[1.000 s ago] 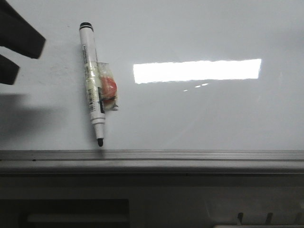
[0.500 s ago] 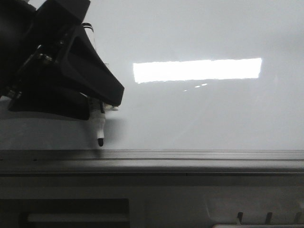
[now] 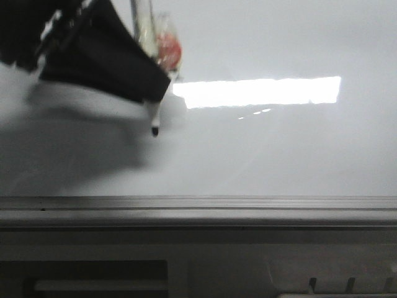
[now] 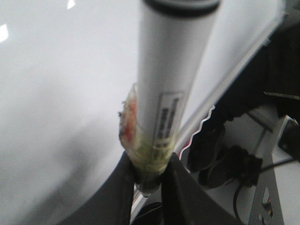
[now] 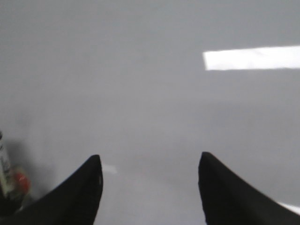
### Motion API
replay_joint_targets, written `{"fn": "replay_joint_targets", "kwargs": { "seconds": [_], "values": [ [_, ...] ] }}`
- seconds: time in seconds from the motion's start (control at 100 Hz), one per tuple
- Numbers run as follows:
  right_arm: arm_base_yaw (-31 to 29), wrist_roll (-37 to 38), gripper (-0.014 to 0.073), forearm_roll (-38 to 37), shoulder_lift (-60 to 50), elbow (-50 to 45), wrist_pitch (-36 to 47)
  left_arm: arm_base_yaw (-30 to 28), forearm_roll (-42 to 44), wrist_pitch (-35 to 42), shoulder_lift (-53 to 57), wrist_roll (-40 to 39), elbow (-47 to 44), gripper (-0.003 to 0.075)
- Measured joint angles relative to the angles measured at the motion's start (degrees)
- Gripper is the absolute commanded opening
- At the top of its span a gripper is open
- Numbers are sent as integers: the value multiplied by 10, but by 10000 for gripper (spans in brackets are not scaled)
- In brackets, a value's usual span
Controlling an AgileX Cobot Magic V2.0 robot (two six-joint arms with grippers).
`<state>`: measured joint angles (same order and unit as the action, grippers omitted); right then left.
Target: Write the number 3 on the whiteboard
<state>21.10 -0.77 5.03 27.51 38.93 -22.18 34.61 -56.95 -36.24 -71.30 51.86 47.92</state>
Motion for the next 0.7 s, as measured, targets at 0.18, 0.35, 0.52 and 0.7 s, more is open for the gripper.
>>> {"fn": "replay_joint_targets", "kwargs": {
  "seconds": [0.18, 0.35, 0.52, 0.7],
  "values": [
    [193, -114, 400, 4, 104, 112, -118, 0, 132, -161, 22, 111, 109, -21],
    [337, -135, 400, -13, 205, 174, -147, 0, 284, -235, 23, 128, 158, -21],
    [393, -140, 400, -45, 289, 203, -133, 0, 315, -254, 23, 144, 161, -21],
    [393, -142, 400, -53, 344, 217, -112, 23, 318, -258, 24, 146, 164, -21]
  ]
}}
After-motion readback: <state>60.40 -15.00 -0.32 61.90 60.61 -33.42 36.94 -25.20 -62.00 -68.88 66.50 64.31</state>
